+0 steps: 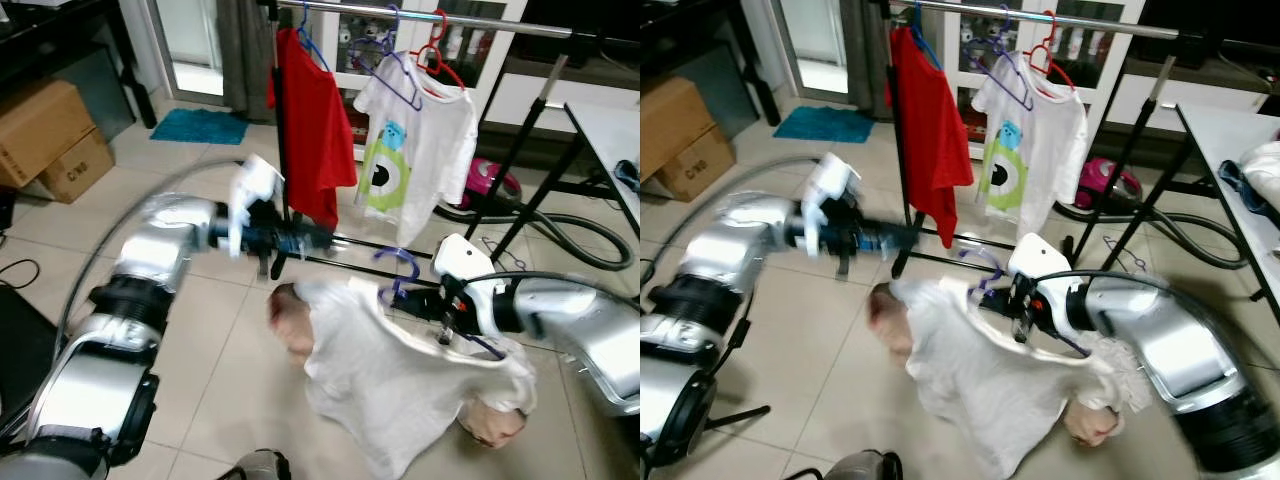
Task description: Hang hanger
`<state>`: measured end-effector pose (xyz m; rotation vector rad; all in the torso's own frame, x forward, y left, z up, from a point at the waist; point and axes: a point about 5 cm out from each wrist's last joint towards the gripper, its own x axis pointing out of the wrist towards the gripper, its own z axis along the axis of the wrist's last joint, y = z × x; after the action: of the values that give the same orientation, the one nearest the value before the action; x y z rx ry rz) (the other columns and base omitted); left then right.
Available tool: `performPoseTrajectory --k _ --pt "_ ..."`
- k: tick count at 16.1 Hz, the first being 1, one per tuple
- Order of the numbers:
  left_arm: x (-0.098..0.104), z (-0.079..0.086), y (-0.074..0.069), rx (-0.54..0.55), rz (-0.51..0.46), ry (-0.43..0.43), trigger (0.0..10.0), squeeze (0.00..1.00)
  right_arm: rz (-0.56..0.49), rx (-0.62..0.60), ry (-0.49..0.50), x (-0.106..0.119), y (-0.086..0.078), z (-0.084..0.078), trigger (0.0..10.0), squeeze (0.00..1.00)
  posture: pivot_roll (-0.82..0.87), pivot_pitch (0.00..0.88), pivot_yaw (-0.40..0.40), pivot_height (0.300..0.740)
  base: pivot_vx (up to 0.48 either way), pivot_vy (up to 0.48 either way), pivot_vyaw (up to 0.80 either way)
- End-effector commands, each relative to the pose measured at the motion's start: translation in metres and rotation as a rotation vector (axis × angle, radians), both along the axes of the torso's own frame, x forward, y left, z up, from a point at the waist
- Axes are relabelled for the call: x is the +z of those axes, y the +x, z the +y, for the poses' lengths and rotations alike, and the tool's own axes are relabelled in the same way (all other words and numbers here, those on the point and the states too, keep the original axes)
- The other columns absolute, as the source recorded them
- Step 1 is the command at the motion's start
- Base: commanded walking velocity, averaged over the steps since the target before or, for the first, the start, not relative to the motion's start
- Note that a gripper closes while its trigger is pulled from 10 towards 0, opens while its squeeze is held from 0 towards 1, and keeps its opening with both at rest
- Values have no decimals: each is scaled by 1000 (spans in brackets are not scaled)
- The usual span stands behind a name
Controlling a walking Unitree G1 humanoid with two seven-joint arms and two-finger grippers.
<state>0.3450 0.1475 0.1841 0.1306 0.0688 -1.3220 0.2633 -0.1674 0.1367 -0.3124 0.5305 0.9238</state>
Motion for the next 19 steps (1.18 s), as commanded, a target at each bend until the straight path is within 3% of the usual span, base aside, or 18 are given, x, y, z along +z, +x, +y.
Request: performPoseTrajectory --k 1,2,3,4,6,7,9,11,19 --pt "-2 10 -3 158 -17 -54 10000 0 -5 -193 11 -8 4 -11 10000 0 -48 0 21 740 0 0 0" --pt "-3 12 -6 182 -23 -71 10000 0 -2 -238 22 -11 4 -12 10000 0 -48 0 21 740 0 0 0" --pt "-23 21 -14 396 -16 -9 10000 0 12 -457 67 -28 6 -19 10000 0 -18 0 -4 740 0 0 0" --pt "-36 27 -17 538 -21 36 10000 0 1 -581 85 -37 6 -23 10000 0 -10 0 -11 740 0 0 0" --pt "-60 35 -32 743 27 8 10000 0 -51 -801 95 -54 2 -30 10000 0 2 0 -19 740 0 0 0" --pt "-63 36 -36 775 23 7 10000 0 -62 -838 89 -56 0 -31 10000 0 5 0 -18 740 0 0 0" --pt "-76 47 -51 903 21 33 10000 0 -90 -954 179 -62 -7 -31 10000 0 11 0 -13 740 309 0 0" --pt "-84 52 -57 978 28 47 10000 0 -112 -1011 181 -67 -9 -30 10000 0 11 0 -8 740 377 0 0" --pt "-81 38 -57 975 4 63 10000 0 -211 -1061 108 -59 3 -27 10000 0 14 0 -10 740 419 0 0"
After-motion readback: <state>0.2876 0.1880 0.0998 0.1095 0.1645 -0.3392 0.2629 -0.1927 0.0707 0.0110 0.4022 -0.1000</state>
